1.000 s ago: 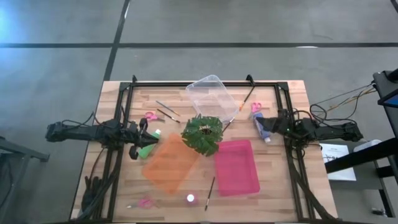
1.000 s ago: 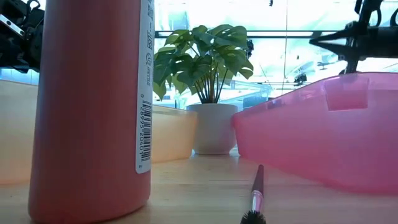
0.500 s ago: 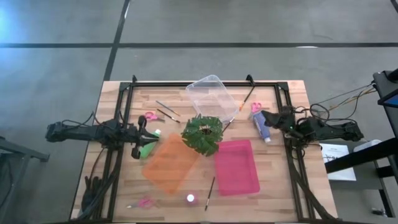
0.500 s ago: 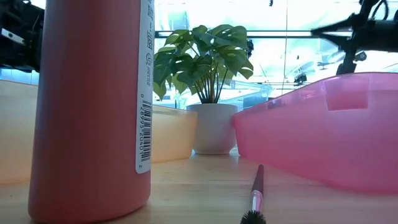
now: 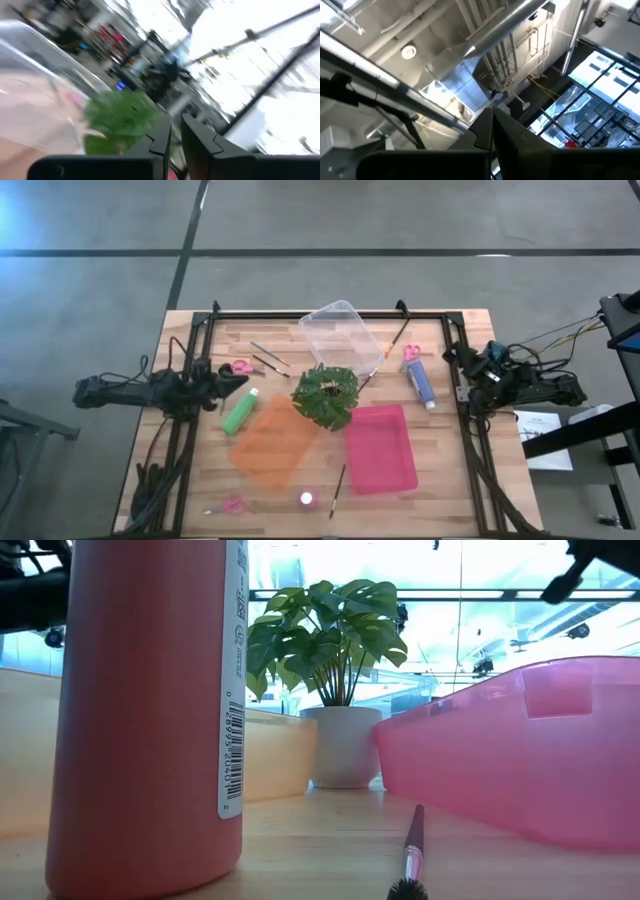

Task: Pick & Place Paint Supplies
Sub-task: Put the pink acrylic craft paint bottle into the transparent bin

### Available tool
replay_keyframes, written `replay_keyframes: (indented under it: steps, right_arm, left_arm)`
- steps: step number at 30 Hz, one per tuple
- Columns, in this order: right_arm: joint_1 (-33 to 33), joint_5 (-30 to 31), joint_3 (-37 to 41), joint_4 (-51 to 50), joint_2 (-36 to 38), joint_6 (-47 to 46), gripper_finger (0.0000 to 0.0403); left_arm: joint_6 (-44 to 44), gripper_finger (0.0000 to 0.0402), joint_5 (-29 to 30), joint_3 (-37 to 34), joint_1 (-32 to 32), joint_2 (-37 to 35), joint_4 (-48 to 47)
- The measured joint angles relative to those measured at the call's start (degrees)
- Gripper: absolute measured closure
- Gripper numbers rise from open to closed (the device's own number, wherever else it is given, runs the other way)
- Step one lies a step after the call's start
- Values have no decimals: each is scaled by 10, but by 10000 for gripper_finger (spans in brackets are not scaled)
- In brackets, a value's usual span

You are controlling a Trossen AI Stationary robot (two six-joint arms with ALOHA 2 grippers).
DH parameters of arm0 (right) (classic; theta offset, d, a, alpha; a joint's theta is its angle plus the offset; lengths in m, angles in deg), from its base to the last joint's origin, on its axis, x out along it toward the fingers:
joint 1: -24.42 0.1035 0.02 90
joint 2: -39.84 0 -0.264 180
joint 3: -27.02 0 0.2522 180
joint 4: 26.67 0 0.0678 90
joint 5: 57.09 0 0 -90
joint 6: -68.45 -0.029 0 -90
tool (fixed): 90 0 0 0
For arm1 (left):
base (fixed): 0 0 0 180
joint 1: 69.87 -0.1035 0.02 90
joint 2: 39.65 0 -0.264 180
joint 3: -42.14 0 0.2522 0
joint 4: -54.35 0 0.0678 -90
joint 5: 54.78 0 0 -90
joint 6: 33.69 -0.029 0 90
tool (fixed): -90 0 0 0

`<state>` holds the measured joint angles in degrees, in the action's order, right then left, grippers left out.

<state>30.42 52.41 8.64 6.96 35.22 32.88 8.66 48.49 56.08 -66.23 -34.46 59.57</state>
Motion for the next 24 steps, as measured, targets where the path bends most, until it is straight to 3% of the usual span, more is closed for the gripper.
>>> replay_keyframes:
  steps: [2,6,14,18,24]
  right_arm:
    - [0,-5,-25,-27,-18,9,394]
    - [0,-21,-96,-148,-54,9,394]
    - [0,12,-297,-635,-130,-83,394]
    - [0,14,-370,-721,-182,-65,394]
    - [0,19,-439,-753,-247,0,394]
  left_arm:
    - [11,349,46,0,0,3,3]
    - [21,349,71,0,0,2,31]
    - [42,349,75,7,0,3,56]
    - [8,349,94,16,0,3,56]
    - [-70,349,95,48,0,3,57]
